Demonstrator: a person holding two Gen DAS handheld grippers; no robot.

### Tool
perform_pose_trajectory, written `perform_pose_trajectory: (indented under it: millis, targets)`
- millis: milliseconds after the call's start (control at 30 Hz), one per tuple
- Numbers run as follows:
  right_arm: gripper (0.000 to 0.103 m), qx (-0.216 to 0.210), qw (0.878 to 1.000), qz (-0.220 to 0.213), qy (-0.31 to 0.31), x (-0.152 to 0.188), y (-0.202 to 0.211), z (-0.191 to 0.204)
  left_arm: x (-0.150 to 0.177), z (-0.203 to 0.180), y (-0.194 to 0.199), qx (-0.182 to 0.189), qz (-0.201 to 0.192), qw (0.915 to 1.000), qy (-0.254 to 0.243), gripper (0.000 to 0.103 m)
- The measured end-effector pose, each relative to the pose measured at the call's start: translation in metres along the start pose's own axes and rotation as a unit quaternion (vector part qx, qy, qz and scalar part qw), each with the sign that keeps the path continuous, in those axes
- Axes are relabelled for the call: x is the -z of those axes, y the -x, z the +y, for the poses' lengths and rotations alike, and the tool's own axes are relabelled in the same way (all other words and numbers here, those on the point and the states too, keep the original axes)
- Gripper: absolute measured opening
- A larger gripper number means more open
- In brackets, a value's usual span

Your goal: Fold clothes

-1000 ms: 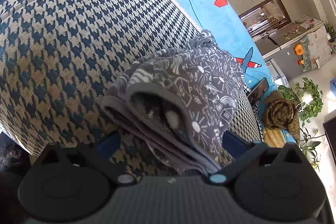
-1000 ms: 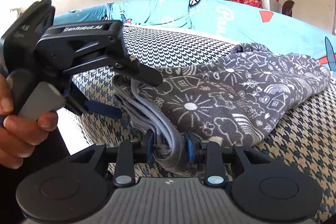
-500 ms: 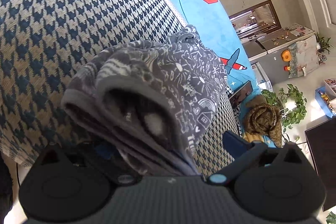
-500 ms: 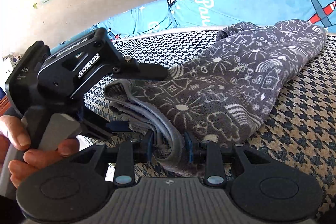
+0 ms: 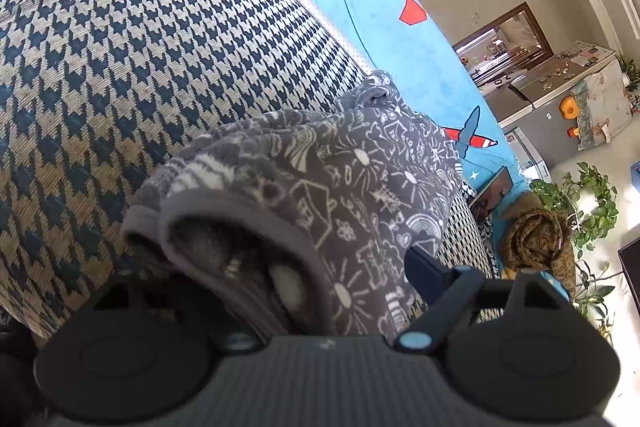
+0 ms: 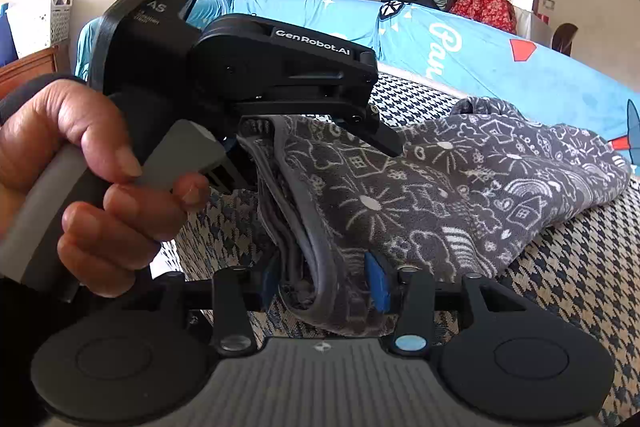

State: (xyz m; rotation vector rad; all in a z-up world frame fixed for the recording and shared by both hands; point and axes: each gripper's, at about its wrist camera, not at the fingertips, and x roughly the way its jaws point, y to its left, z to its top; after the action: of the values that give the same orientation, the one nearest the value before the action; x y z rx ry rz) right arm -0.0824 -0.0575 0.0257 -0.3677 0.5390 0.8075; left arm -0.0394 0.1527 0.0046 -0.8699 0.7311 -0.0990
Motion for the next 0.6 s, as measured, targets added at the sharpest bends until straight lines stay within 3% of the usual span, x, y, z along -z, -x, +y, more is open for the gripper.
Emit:
perform_pose_trajectory:
  millis: [133, 367, 600]
  targets:
    - [0.061, 0.01, 0.999, -0.011, 0.041, 0.002, 0.001, 0.009, -0.001, 0.0, 0.004, -0.001, 0.002, 1.0, -0.006, 0.077]
    - [0.073, 0.023, 0.991, -0.006, 0.132, 0.011, -0.007, 0.033, -0.007, -0.009, 0.005, 0.002, 0.015, 0.9998, -0.011, 0.075]
    - [0.073, 0.108, 0.964, 0.004, 0.244, 0.025, -0.041, 0.054, -0.01, -0.011, 0.003, -0.003, 0.023, 0.9997, -0.007, 0.076]
